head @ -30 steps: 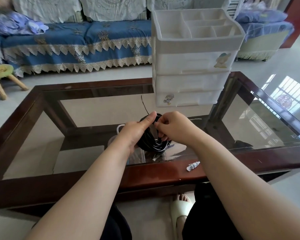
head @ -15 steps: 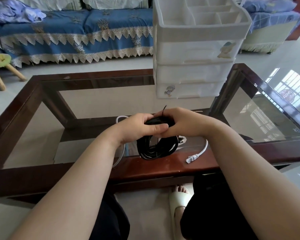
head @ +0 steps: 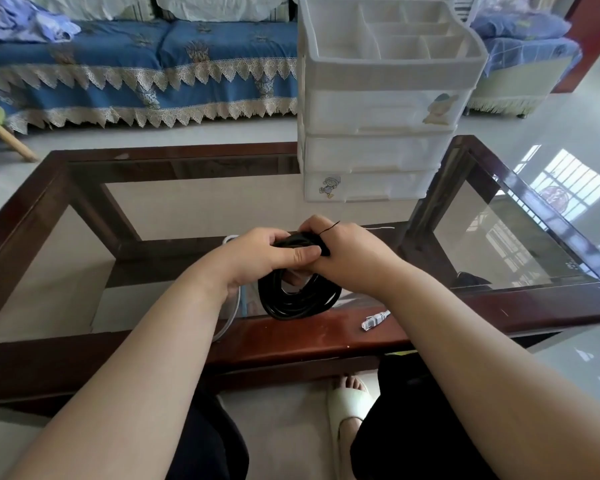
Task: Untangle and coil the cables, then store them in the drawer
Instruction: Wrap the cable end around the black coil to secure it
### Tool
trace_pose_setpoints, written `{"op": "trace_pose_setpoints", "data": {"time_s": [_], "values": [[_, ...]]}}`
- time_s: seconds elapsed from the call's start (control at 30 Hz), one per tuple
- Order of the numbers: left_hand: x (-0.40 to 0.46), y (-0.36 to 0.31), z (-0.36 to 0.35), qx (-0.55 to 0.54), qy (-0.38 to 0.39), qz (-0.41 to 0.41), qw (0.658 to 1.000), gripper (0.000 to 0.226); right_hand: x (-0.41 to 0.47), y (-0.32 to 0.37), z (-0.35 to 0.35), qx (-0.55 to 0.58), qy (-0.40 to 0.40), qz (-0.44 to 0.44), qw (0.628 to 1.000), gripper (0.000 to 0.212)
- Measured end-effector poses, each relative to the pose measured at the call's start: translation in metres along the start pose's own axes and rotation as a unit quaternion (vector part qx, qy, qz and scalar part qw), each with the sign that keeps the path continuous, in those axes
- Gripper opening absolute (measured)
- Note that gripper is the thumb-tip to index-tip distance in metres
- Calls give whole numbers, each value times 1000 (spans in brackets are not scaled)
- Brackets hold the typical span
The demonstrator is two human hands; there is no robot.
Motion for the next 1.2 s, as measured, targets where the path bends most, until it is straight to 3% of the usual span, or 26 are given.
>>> {"op": "trace_pose_setpoints", "data": {"time_s": [0.27,0.5,0.73,0.83,0.9,1.07,1.2], "values": [[-4,5,-2,-101,-120,16,987,65,-3,2,6,-25,-52,8,998,38],[-15,-2,-7,-121,-239,-51,962,42,0,4,16,39,-71,10,997,41],[-22,-13,-9,-189,-239,-107,947,33,-3,-2,19,260,-16,-13,966,40],[-20,-15,-7,-219,-232,-106,942,44,-3,-3,20,315,7,-15,949,42],[-19,-15,-7,-245,-230,-100,937,48,-3,-3,22,312,-8,-7,950,40],[-18,-16,-10,-353,-190,-86,912,31,-7,2,26,239,-46,26,970,44],[-19,-16,2,-312,-200,-90,924,24,-12,10,27,165,-70,67,982,46]]}}
Point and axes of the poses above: each hand's wrist, its own x-axis towards the middle knuckle, its own z-axis out of the back of the hand, y = z × x, the point moved 6 cm from there along x, towards the middle knuckle, and after that the axes turned 6 degrees about -z, right-handed, at the moved point
